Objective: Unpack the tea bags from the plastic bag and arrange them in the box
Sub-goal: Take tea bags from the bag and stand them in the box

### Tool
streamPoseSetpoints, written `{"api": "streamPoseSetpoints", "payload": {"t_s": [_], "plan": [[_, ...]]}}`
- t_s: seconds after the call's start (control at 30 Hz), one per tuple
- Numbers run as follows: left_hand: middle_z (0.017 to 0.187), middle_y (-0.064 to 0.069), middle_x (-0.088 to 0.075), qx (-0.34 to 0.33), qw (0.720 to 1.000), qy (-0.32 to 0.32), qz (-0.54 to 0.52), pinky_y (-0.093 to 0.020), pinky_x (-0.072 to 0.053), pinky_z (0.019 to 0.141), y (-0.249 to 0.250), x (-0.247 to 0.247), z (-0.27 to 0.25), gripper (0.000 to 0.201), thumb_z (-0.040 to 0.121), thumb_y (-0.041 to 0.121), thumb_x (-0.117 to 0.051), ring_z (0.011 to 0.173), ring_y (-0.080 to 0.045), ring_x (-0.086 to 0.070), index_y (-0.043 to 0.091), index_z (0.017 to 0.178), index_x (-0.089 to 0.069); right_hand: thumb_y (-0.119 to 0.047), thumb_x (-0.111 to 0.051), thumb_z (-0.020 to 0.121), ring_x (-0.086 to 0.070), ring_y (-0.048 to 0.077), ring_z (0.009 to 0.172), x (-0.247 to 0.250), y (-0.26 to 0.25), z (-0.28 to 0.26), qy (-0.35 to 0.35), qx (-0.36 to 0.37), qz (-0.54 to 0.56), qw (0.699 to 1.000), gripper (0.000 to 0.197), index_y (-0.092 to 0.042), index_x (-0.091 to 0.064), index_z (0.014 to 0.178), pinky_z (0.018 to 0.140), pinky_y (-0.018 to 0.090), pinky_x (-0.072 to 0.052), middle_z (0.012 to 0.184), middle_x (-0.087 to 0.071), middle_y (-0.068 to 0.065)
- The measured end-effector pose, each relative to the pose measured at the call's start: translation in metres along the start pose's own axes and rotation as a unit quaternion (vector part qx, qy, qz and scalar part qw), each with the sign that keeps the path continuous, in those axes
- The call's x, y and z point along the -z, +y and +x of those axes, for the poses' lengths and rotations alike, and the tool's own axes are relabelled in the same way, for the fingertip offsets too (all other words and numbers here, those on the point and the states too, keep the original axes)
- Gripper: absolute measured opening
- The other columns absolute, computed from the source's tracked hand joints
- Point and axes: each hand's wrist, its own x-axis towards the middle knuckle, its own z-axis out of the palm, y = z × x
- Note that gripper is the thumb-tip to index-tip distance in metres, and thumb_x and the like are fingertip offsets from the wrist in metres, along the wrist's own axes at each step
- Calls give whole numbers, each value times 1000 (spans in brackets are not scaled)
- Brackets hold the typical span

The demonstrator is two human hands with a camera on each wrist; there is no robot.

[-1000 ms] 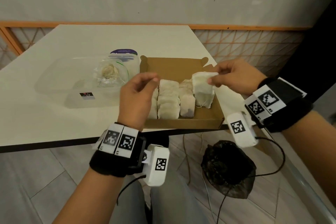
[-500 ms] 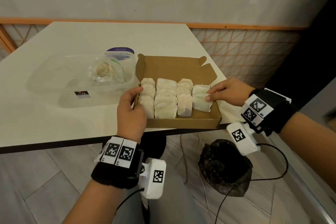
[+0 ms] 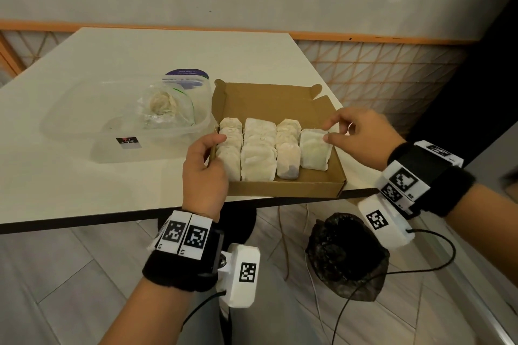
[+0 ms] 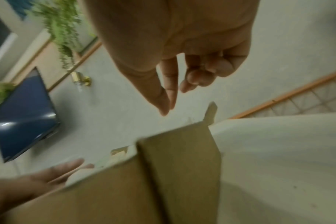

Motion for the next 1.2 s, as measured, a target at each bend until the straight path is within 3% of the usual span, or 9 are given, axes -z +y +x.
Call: {"api": "streamPoseSetpoints", "payload": {"t_s": [0.1, 0.27, 0.53, 0.7, 0.77, 0.87, 1.0, 1.1, 1.2], "plan": [[122, -4, -62, 16, 1000, 3, -19, -39, -44, 104, 3, 0, 0, 51, 82, -13, -38, 117, -15, -57, 28, 98, -63, -30, -58, 88, -50, 7, 82, 2, -11, -19, -101, 75, -77, 989, 12, -29, -67, 96, 79, 25, -38, 85, -57, -14], [119, -4, -64, 83, 993, -13, -84, -42, -46, 101, 10, 2, 2, 51, 83, -17, -39, 114, -19, -59, 24, 97, -65, -40, -37, 95, -46, 6, 113, -14, -5, -28, -192, 121, -219, 949, 29, -34, -64, 104, 113, 45, -2, 106, -63, -19], [123, -3, -63, 149, 979, -17, -138, -45, -48, 98, 17, 7, 7, 51, 83, -17, -42, 115, -24, -59, 22, 108, -66, -44, -26, 97, -43, 2, 122, -24, -5, -37, -163, 128, -209, 956, 42, -31, -60, 117, 115, 49, 8, 121, -54, -21], [105, 6, -65, 192, 963, -37, -183, -25, -55, 59, 22, 11, 9, 56, 87, -15, -42, 94, -15, -64, 15, 133, -51, -37, -37, 96, -39, 7, 128, -26, -2, -40, -55, 96, -96, 989, 35, -27, -54, 125, 117, 45, -6, 132, -49, -12], [108, 3, -65, 205, 958, -46, -196, -22, -54, 53, 23, 13, 9, 55, 88, -14, -42, 91, -14, -65, 13, 135, -49, -32, -42, 96, -32, 10, 133, -28, -1, -44, 5, 39, 18, 999, 42, -22, -43, 137, 115, 36, -19, 143, -38, -6], [120, -2, -64, 212, 956, -50, -197, -25, -56, 61, 23, 12, 9, 55, 89, -12, -42, 99, -17, -64, 14, 136, -49, -31, -40, 97, -29, 4, 130, -34, -7, -52, -31, -94, 183, 978, 50, -23, -26, 145, 105, 15, -20, 141, -33, -12], [130, 1, -53, 94, 993, 56, -44, -26, -44, 94, 24, 3, -7, 42, 90, -3, -49, 112, -10, -52, 20, 124, -56, -30, -36, 99, -23, 10, 137, -54, -4, -55, -25, -146, 246, 958, 54, -21, -16, 149, 97, 12, -16, 151, -25, -9], [108, 6, -52, -39, 994, 101, 21, -17, -42, 80, 40, -5, -25, 24, 89, 5, -57, 92, 1, -52, 26, 100, -58, -28, -36, 99, -22, 9, 139, -62, 0, -52, 8, -156, 279, 947, 53, -22, -18, 149, 98, 11, -14, 154, -22, -7], [88, 1, -61, 110, 980, 1, -167, -22, -49, 69, 60, -6, -25, 14, 90, 4, -56, 78, -10, -59, 18, 91, -59, -22, -37, 99, -26, 10, 138, -65, 6, -46, 36, -170, 339, 925, 49, -23, -25, 147, 111, 21, -15, 151, -28, -7]]}}
